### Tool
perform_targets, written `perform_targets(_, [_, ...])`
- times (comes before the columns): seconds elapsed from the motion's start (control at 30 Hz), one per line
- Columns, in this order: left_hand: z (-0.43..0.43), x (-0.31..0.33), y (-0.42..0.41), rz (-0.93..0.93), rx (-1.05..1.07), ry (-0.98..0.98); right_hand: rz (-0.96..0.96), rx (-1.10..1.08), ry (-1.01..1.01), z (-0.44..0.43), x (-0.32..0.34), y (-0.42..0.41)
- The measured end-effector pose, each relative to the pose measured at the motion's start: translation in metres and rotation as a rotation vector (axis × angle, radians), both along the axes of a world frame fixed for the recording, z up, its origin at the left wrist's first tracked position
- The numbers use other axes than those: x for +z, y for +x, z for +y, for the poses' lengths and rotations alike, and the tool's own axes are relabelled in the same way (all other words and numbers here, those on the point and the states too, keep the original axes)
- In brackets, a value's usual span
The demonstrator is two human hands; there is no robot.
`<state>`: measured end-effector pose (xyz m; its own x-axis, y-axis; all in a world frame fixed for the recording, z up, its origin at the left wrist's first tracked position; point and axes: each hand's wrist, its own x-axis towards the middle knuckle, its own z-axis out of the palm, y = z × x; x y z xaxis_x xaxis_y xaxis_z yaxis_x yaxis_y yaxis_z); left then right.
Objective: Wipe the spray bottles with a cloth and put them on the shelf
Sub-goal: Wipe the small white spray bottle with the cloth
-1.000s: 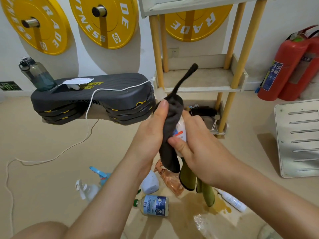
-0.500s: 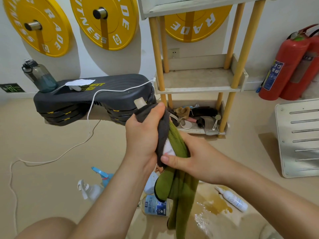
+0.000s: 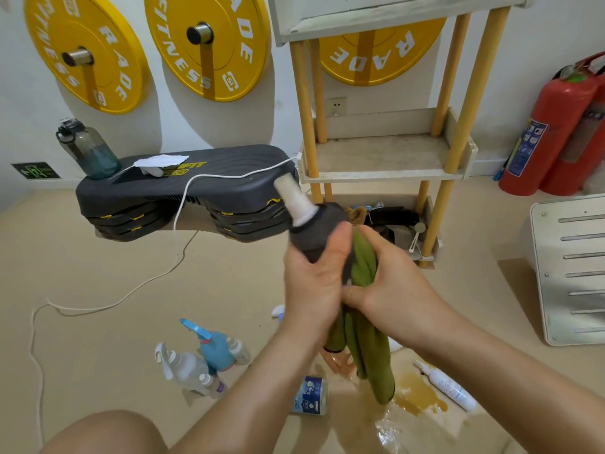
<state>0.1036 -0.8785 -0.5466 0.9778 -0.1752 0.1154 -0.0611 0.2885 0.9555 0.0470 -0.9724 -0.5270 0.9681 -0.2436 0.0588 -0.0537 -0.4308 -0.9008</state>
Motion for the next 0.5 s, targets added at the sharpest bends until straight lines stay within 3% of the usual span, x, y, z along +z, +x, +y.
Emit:
perform_targets(0.13, [-0.005,-0.013,-0.006,0.001,-0.054,0.090,0.073,0.053,-0.058,0.002,0.011,-0.004])
perform_targets(0.23, [0.006,-0.009,0.004,-0.158,-0.024,0.315,0.206,0.267,-0.223,-0.019,0.034,-0.007])
perform_targets(0.3, [0.011,-0.001,0.003,-0.274,-0.078,0.542,0.257,0.266,-0.321,-0.041,0.045,-0.005])
perform_targets(0.33, [0.011,0.004,0.001,-0.321,-0.112,0.673,0.231,0.214,-0.272,-0.051,0.047,-0.004])
perform_targets(0.4, [0.010,0.010,-0.007,-0.363,-0.156,0.852,0.176,0.166,0.032,-0.057,0.046,-0.003])
perform_targets(0.47, [0.011,0.012,-0.012,-0.376,-0.156,0.911,0.173,0.172,0.343,-0.052,0.040,-0.002])
perform_targets(0.5, [0.012,0.014,-0.012,-0.392,-0.152,0.939,0.149,0.146,0.404,-0.052,0.036,0.000])
